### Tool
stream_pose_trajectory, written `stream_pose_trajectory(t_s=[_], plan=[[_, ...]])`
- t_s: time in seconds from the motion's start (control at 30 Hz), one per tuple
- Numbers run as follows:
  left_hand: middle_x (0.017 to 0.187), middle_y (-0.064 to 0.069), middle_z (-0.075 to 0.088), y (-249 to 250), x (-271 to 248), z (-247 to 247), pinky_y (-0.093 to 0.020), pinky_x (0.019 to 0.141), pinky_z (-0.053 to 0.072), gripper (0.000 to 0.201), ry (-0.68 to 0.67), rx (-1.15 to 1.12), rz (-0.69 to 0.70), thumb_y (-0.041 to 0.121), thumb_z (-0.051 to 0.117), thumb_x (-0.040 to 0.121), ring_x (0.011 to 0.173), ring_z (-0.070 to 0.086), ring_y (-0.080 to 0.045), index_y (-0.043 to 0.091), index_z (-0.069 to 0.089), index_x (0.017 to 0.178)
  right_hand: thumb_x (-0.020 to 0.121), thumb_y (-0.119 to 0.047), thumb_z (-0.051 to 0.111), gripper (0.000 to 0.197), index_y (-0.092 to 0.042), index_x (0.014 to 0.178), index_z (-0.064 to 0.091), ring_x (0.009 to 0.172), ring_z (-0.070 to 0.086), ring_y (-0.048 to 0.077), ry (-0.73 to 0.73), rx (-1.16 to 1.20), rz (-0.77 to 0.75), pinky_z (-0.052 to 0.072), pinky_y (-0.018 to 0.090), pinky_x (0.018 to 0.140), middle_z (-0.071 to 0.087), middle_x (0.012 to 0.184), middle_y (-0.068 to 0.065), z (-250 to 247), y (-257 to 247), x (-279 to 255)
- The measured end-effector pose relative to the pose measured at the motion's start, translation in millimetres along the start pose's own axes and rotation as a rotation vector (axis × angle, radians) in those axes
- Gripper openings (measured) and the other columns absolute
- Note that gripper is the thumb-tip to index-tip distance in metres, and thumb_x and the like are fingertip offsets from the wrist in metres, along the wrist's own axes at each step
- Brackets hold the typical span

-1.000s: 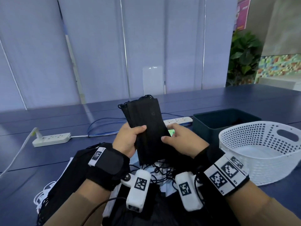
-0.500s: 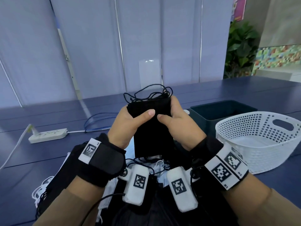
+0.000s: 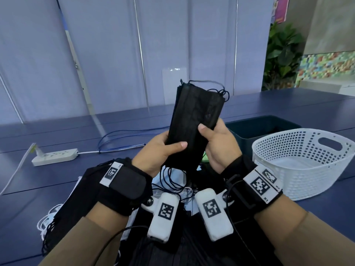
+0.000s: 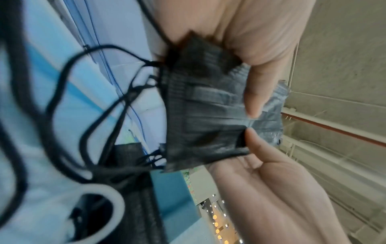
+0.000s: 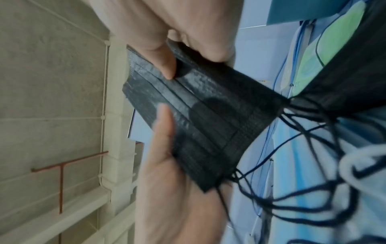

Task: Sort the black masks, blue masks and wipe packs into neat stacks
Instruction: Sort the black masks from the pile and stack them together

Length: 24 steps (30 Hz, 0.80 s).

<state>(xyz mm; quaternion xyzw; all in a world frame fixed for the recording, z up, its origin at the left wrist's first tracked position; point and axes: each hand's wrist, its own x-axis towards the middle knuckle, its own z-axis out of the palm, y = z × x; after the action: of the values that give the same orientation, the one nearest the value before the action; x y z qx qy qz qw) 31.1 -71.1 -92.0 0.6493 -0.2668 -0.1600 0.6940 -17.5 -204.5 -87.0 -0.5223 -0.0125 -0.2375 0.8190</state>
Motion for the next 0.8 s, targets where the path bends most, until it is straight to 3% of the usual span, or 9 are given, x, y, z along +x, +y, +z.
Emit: stream_pose_trajectory(t_s=[0.07,0.13,0.23,0.3,0.37,0.43,0.5,0.63,0.8], plan=[[0.113,-0.011,0.068,-1,3,-2,-0.028,0.085,0.055,0.032,0.031,0.073,0.000,0.000,0.057,0.087,0.098,0.067,-0.022,0.004,0.058,0.119,0.097,-0.006,0.046,0.017,-0.013,0.112,0.049,0.094,0.062,0.014,-0.019,-0.112,-0.001,0.052,0.022,0.077,0.063,0.110,0.006,-7,-5,4],[0.108,-0.011,0.068,2,6,-10,-0.026,0.077,0.057,0.027,0.125,0.047,0.029,-0.003,0.056,0.087,0.087,0.068,-0.019,0.006,0.059,0.113,0.095,-0.020,0.052,0.021,-0.015,0.115,0.047,0.081,0.057,0.005,-0.056,-0.534,0.010,0.044,0.014,0.065,0.061,0.099,0.000,-15,-8,7],[0.086,-0.004,0.072,10,9,-33,-0.024,0.063,0.058,0.020,0.326,-0.103,0.057,-0.004,0.054,0.088,0.068,0.069,-0.011,0.012,0.060,0.098,0.087,-0.043,0.061,0.046,-0.014,0.120,0.049,0.079,0.051,0.011,-0.283,-1.318,0.117,0.037,0.023,0.069,0.052,0.089,-0.006,-28,-15,6],[0.071,0.002,0.073,14,11,-50,-0.024,0.058,0.058,0.017,0.426,-0.197,0.060,-0.003,0.054,0.089,0.062,0.069,-0.010,0.011,0.060,0.096,0.083,-0.049,0.064,0.061,-0.005,0.123,0.052,0.083,0.053,0.018,-0.435,-1.559,0.256,0.039,0.027,0.071,0.056,0.092,0.002,-30,-14,2],[0.066,0.001,0.072,16,12,-62,-0.026,0.057,0.058,0.013,0.478,-0.291,0.040,-0.002,0.054,0.089,0.060,0.069,-0.012,0.008,0.059,0.095,0.080,-0.050,0.066,0.069,-0.005,0.128,0.047,0.100,0.056,0.024,-0.440,-1.638,0.326,0.044,0.031,0.083,0.058,0.113,0.010,-30,-5,2],[0.068,-0.002,0.072,18,11,-65,-0.028,0.059,0.059,0.011,0.485,-0.391,0.037,-0.002,0.054,0.089,0.062,0.070,-0.013,0.005,0.061,0.090,0.079,-0.049,0.067,0.073,-0.012,0.135,0.039,0.122,0.043,0.031,-0.333,-1.703,0.260,0.038,0.037,0.099,0.045,0.133,0.014,-31,2,6],[0.072,-0.003,0.073,19,10,-64,-0.029,0.063,0.059,0.012,0.459,-0.454,0.025,-0.002,0.052,0.090,0.066,0.071,-0.014,0.005,0.062,0.089,0.078,-0.047,0.067,0.073,-0.017,0.137,0.036,0.127,0.036,0.034,-0.201,-1.679,0.221,0.034,0.039,0.102,0.040,0.137,0.014,-36,2,11],[0.079,-0.005,0.074,20,8,-54,-0.028,0.064,0.059,0.016,0.370,-0.375,0.035,-0.006,0.049,0.089,0.072,0.072,-0.016,0.001,0.062,0.095,0.079,-0.037,0.069,0.066,-0.014,0.133,0.038,0.117,0.051,0.027,-0.234,-1.673,0.327,0.042,0.033,0.093,0.052,0.129,0.010,-46,-8,13],[0.117,-0.015,0.064,11,9,-40,-0.038,0.072,0.056,0.041,0.288,-0.151,-0.012,-0.010,0.045,0.089,0.097,0.064,-0.030,0.006,0.052,0.126,0.083,-0.012,0.060,0.032,-0.003,0.113,0.055,0.090,0.055,0.023,-0.355,-1.669,0.318,0.041,0.025,0.071,0.062,0.111,0.013,-41,-8,11]])
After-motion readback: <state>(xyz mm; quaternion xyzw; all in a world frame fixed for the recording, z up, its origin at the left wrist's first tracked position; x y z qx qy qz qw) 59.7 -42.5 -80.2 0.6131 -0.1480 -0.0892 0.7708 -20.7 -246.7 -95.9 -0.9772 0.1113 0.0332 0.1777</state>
